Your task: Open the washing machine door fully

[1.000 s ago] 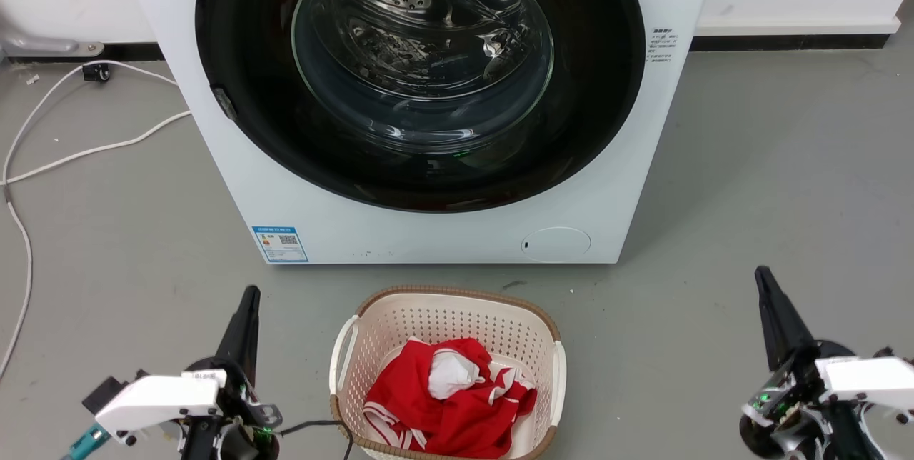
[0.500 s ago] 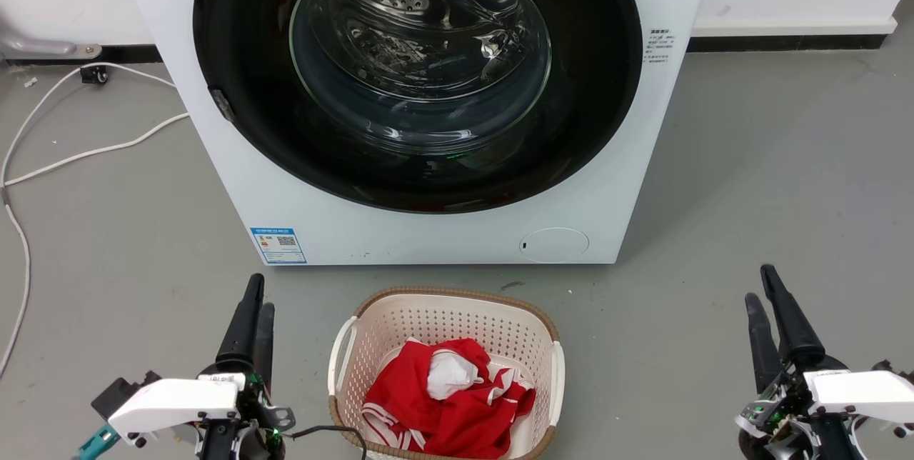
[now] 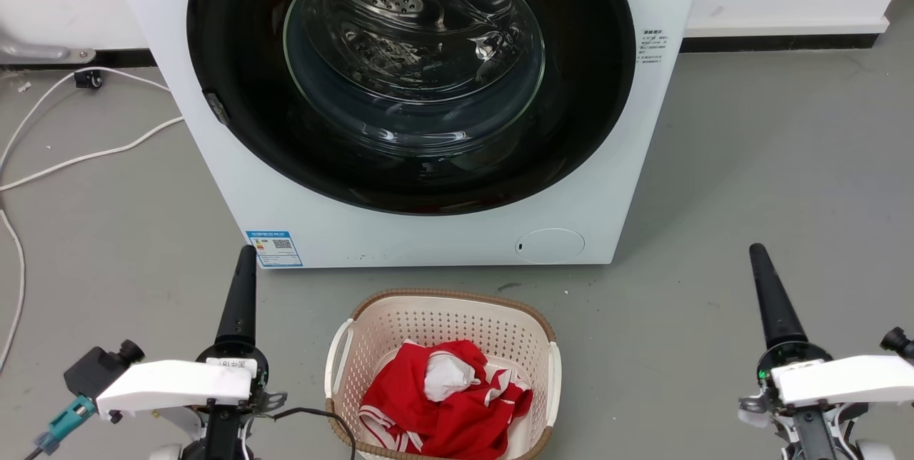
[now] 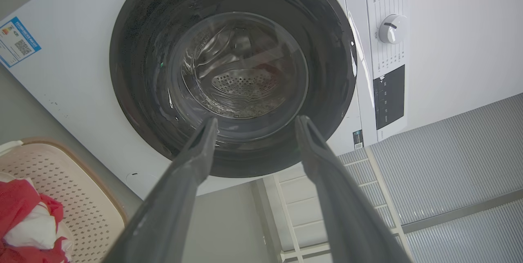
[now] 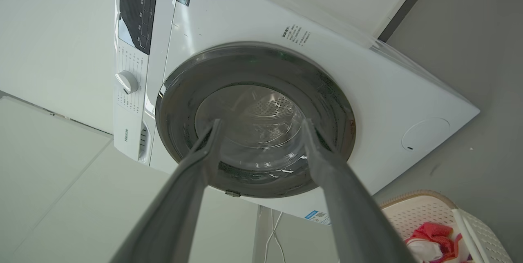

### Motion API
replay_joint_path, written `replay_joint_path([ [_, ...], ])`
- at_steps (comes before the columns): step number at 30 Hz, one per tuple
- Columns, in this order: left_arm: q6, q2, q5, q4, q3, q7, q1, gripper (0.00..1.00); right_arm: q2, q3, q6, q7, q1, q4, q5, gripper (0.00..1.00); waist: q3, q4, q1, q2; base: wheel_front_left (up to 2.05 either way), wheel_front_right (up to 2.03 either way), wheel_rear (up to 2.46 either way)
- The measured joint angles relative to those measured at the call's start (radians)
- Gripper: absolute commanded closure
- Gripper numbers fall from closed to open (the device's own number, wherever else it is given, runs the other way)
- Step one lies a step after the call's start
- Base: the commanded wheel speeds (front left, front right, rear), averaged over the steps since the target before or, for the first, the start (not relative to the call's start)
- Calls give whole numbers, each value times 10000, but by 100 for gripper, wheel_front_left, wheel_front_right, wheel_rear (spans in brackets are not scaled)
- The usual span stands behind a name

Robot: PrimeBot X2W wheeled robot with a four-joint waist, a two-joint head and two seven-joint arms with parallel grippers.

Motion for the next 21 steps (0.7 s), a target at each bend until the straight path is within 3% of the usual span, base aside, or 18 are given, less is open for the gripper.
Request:
replay_joint_path([
  [13, 63, -8, 3091, -476, -107, -449, 51, 0, 12, 403, 0, -439, 174, -301, -3323, 0, -18, -45, 0, 0, 0, 0, 0],
  [21, 238, -13, 4821, -654, -372, -685, 209, 0, 17, 485, 0, -593, 205, -341, -4761, 0, -46, -20, 0, 0, 0, 0, 0],
])
